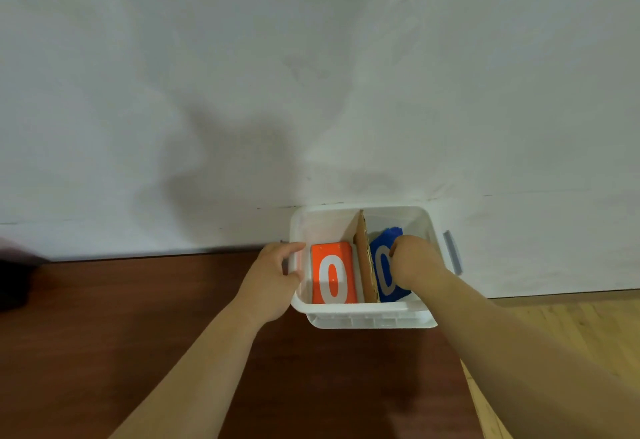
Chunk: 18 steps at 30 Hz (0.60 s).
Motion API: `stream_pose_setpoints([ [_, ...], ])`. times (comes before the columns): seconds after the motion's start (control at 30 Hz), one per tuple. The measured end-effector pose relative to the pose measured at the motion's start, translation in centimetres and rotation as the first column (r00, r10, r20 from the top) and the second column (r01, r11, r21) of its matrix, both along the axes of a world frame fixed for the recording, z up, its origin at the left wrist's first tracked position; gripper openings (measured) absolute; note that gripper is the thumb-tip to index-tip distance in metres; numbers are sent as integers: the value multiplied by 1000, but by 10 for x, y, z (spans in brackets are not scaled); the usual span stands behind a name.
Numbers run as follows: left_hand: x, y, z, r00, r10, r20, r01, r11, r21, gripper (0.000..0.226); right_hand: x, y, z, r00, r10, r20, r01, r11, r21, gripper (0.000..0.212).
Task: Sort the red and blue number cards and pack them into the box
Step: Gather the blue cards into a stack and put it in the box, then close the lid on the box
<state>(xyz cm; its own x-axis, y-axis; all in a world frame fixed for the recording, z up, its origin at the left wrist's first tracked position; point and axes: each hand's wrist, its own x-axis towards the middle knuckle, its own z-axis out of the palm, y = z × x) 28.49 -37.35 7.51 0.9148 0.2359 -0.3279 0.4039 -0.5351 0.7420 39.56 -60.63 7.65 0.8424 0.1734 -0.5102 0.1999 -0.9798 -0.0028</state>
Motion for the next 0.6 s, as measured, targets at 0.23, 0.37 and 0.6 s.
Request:
stream_pose_setpoints([
  [0.23, 1, -1, 0, 1000, 7, 6, -7, 1000, 19, 54, 3, 5, 5, 987, 117, -108, -130, 984, -125, 28],
  [0.37, 0, -3, 2, 1000, 24, -4, -24, 999, 35, 58, -2, -9, 9, 997, -73, -8, 73, 986, 151, 36],
  [0.6, 3, -16, 5, 1000, 27, -5, -27, 999, 32, 55, -16, -75, 20, 868, -326, 375, 154, 894, 420, 39],
])
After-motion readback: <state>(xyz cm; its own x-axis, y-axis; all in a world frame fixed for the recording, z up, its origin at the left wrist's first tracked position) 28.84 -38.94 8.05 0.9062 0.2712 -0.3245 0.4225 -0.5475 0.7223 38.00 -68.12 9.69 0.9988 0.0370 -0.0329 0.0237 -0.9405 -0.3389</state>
